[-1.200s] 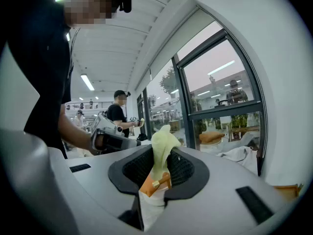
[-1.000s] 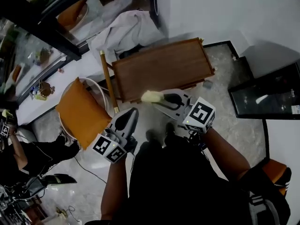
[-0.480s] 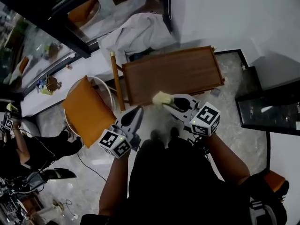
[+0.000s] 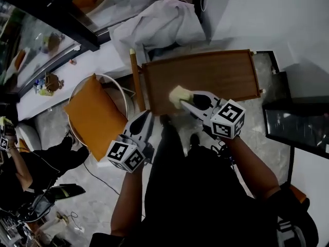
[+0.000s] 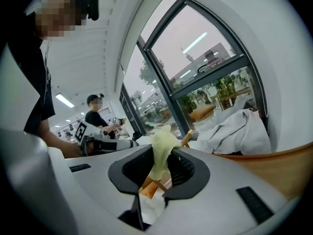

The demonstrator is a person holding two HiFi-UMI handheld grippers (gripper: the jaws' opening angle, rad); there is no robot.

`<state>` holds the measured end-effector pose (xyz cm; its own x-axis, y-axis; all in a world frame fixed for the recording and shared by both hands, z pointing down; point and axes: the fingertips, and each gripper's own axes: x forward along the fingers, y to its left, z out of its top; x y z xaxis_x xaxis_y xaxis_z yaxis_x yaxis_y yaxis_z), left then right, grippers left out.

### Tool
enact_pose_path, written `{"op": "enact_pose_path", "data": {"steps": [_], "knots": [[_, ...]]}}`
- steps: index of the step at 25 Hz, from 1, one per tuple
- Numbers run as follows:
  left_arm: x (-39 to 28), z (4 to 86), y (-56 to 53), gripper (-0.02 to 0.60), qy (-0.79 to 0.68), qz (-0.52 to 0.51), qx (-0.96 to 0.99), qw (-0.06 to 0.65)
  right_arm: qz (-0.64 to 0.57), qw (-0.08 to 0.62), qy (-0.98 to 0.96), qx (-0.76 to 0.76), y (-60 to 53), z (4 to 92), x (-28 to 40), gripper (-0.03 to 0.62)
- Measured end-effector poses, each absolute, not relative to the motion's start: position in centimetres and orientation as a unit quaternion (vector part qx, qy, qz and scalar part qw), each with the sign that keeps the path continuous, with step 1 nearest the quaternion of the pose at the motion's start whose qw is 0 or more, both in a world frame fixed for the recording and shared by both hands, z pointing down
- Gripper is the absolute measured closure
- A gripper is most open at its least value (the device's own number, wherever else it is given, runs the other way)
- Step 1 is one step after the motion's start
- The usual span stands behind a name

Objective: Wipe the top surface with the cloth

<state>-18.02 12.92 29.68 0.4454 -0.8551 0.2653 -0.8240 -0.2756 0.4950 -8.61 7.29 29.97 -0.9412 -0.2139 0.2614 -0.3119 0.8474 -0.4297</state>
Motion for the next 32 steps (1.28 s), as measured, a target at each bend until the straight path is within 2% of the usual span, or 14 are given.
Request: {"op": "enact_pose_path", "data": {"steps": [8, 16, 23, 32], "knots": [[-22.5, 34.1, 8.2, 0.569, -0.501, -0.007, 0.790, 0.352, 0.281, 0.186, -0.927, 0.167, 1.7, 37.5, -15.1, 0.505], [-25.0, 37.6, 2.0, 0.569, -0.522, 0.021, 0.766, 0.373, 0.319, 0.226, -0.908, 0.148, -3.5, 44.7, -20.8, 0.505], [-24.5, 38.0, 0.3, 0.569, -0.547, 0.023, 0.744, 0.382, 0.358, 0.258, -0.887, 0.140, -5.8, 51.2, -24.6, 0.505], [-21.9, 38.1, 0.4, 0.569, -0.536, 0.044, 0.754, 0.378, 0.324, 0.333, -0.871, 0.162, -6.5, 56.0, -26.2, 0.505]]}}
